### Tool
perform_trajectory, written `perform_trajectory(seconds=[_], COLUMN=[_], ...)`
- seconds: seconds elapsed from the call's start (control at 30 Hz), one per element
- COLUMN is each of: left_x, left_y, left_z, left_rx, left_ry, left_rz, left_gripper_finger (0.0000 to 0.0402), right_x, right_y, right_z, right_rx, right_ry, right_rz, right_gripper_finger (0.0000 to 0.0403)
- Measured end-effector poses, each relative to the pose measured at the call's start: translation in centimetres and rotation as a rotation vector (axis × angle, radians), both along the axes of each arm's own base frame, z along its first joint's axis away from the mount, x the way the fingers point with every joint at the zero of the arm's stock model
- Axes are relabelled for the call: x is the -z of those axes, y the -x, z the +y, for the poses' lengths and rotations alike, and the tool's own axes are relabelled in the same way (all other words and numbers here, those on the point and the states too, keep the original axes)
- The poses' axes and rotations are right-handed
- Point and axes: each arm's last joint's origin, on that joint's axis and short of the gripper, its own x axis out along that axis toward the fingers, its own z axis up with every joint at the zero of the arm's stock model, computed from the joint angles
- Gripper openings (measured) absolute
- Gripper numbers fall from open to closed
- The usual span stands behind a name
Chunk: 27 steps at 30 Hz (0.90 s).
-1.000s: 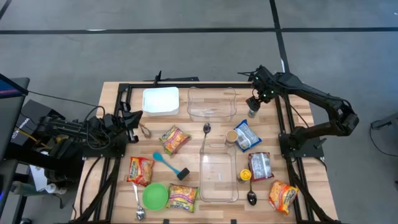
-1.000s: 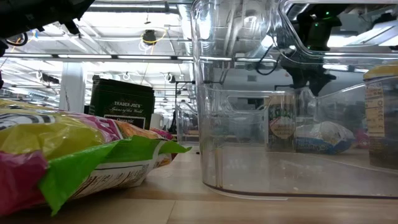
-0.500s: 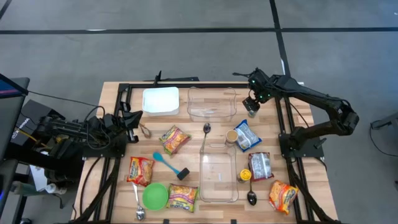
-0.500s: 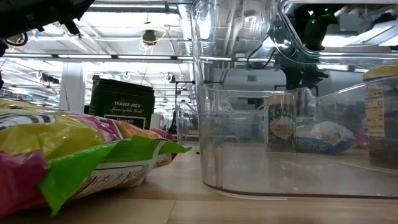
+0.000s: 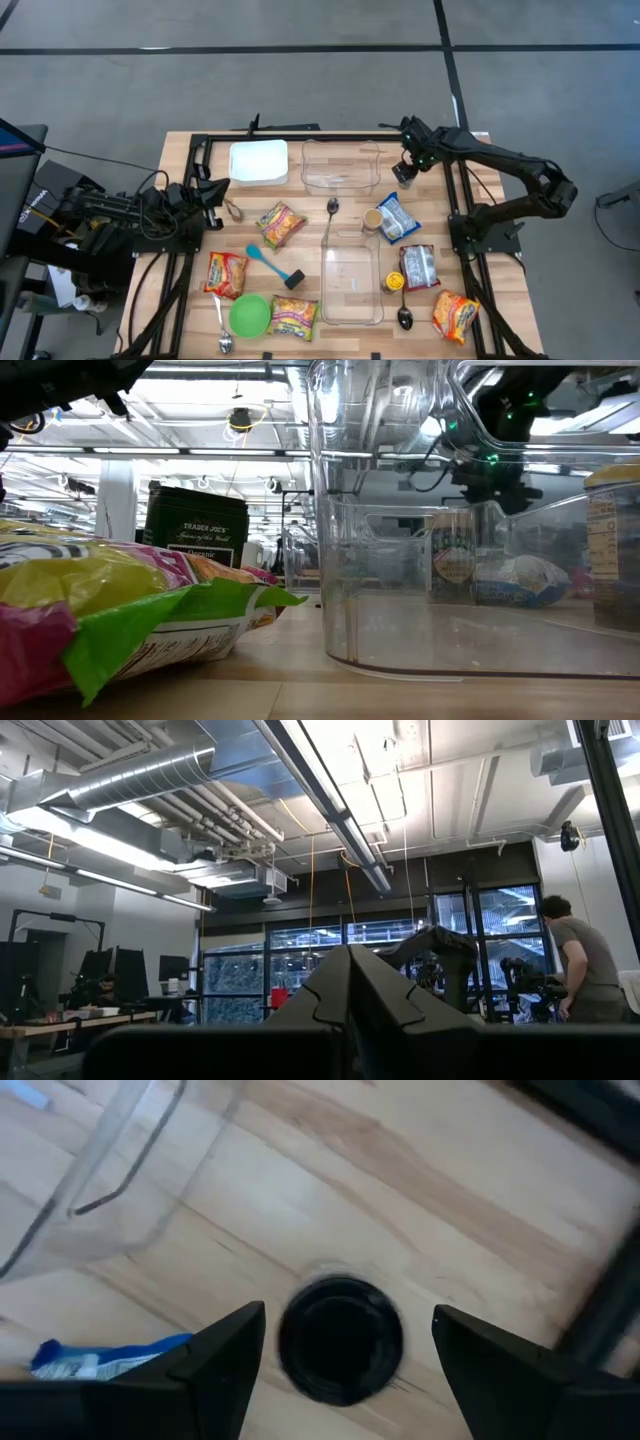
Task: Pick & Place Food Item
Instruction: Put the black seasoning bottle into the top transparent bin
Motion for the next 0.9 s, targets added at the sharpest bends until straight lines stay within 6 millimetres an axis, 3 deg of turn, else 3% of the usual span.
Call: perform_trajectory(seconds=[0.57, 0.9], left_x=[0.0, 0.0], left_y=[0.0, 0.0], left_z=[0.0, 0.0], left_rx=[0.000, 0.000], left_ry=[0.000, 0.000], left_rz=[0.000, 0.000], left_gripper_finger=[0.0000, 0.0000], right_x=[3.5, 3.6], right_y=[0.6, 0.4], right_z=[0.4, 0.3], right_rx=[0.001, 0.001], right_ry=[-0.006, 0.010], right_rz=[-0.013, -0.031], right_gripper_finger=[0.0282, 0.0281])
